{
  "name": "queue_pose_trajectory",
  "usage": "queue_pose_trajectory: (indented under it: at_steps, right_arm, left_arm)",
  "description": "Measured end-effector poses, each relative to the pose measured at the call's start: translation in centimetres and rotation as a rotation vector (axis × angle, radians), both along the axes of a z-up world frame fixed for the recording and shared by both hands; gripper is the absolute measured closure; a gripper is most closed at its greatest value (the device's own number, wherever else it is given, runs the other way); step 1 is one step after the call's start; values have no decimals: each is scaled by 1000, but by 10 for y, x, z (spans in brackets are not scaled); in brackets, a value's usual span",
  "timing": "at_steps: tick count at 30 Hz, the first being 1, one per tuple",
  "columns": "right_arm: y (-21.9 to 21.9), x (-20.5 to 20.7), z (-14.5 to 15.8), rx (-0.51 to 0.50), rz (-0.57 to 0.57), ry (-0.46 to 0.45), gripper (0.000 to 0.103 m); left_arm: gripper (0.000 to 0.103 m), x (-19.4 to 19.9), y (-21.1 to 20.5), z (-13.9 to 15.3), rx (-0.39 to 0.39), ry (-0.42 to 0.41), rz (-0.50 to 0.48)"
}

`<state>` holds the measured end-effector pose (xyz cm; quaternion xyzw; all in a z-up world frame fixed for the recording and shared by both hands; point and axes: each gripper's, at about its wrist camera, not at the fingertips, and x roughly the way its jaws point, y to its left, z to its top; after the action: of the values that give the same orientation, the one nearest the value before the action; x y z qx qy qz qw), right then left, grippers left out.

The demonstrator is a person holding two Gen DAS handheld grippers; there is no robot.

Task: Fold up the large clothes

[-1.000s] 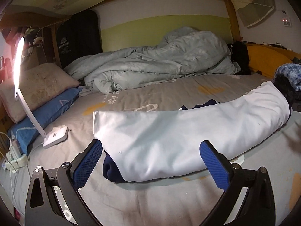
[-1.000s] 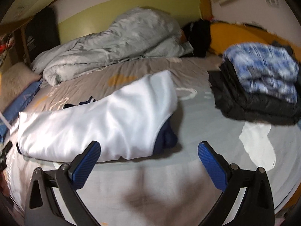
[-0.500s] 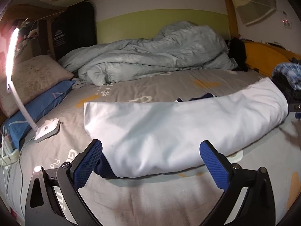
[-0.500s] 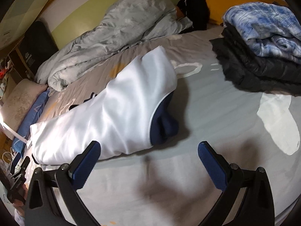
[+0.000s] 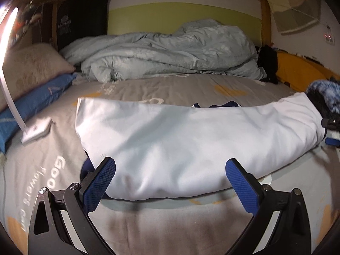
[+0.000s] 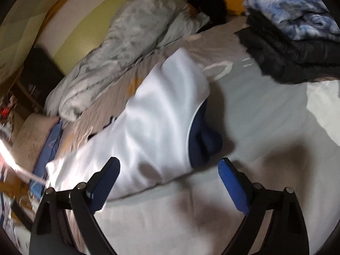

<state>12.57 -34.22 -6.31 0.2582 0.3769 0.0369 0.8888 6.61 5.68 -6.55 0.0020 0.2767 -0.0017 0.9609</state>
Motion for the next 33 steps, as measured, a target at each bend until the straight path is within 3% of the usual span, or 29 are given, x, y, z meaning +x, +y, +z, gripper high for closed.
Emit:
queue_pose_trajectory:
  at_steps: [3,7,9,11,13,16,20,24,30,33]
  right_arm:
    - [-8,13,-14,87,-35,55,9]
    - [-11,32,-32,131,-26,67,11]
    - [-12,35,-31,144,-18,40,25]
    - [-9,40,-29,157,8,23,58]
    - [2,42,-19,94,17,-7,68]
    - [38,36,6,-157,15,-77,74]
    - [79,26,28,-378,21,-147,76]
    - [137,10,43,-599,135,-231,76]
    - [189,10,39,-624,253,-255,70]
    - [212,11,32,-607,343,-243,57]
  left_arm:
    - [0,1,5,-2,-36,12,11]
    - [0,-8,-4,5,30,-39,-9]
    - [0,-12,-8,6,35,-49,-23]
    - [0,-12,-11,4,27,-31,-31]
    - [0,-11,-12,3,18,-17,-45]
    - [0,-13,-13,6,18,-29,-40]
    - [0,-17,-1,18,-33,-58,-13]
    - [0,-23,3,28,0,-102,26]
    - [0,-25,12,34,-60,-97,16]
    - [0,-28,13,35,-33,-112,33]
